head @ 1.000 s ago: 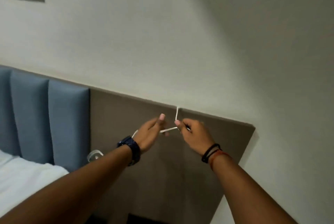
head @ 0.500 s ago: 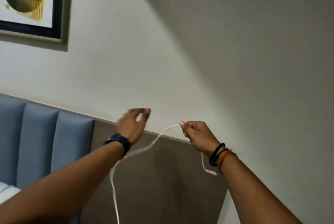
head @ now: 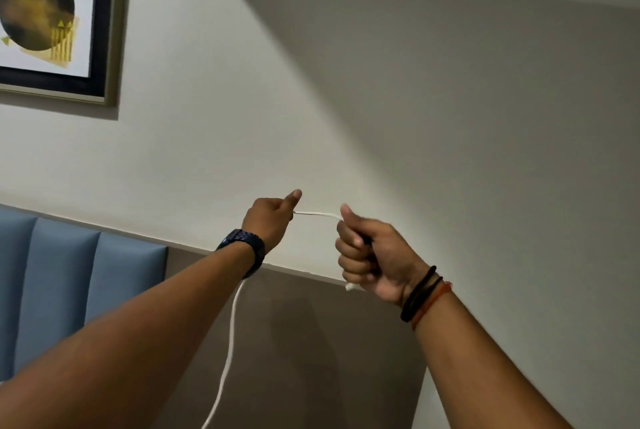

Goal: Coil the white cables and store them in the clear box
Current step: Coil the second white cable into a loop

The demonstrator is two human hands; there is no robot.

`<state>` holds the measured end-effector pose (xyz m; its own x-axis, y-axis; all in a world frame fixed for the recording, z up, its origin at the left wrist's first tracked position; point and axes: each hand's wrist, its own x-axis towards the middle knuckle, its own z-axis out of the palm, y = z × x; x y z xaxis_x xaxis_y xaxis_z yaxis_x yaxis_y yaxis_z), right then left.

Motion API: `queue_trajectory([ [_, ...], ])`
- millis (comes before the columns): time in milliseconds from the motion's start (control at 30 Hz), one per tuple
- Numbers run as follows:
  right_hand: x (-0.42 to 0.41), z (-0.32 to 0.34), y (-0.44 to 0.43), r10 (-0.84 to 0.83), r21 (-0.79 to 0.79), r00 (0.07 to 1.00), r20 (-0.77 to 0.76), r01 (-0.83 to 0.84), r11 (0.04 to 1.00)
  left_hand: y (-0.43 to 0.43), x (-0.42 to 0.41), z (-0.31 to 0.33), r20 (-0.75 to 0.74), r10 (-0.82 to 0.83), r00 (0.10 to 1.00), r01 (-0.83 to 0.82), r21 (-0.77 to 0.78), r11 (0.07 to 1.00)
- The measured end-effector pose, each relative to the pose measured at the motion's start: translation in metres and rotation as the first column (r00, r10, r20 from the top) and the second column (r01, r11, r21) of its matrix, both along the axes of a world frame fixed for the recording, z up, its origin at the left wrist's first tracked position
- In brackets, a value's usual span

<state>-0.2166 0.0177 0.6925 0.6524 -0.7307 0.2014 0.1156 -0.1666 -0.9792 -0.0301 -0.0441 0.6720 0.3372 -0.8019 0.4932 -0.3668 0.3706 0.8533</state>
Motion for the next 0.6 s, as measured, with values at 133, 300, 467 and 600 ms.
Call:
queue_trajectory([
  [133, 0.019, 0.018, 0.018, 0.195, -0.111, 0.947, 0.254, -0.172, 0.979, 0.004, -0.029, 0.001, 0.018, -0.209, 0.978, 0.210, -0.048, 0.977],
  [300, 0.015, 0.037, 0.008, -0.060, -0.083, 0.735, 0.675, 0.157, 0.984, 0.013, -0.052, 0.006, 0.086, -0.300, 0.950, 0.303, -0.031, 0.952],
  [467, -0.021, 0.046, -0.023, -0.729, 0.091, 0.399, 0.555, 0.842, 0.531, 0.018, -0.048, 0.012, 0.244, -0.252, 0.936, 0.275, -0.063, 0.959],
  [600, -0.023, 0.013, -0.031, -0.956, -0.558, 0.284, 0.081, 0.807, 0.192, 0.020, -0.046, 0.018, 0.370, -0.202, 0.907, 0.259, -0.110, 0.960],
])
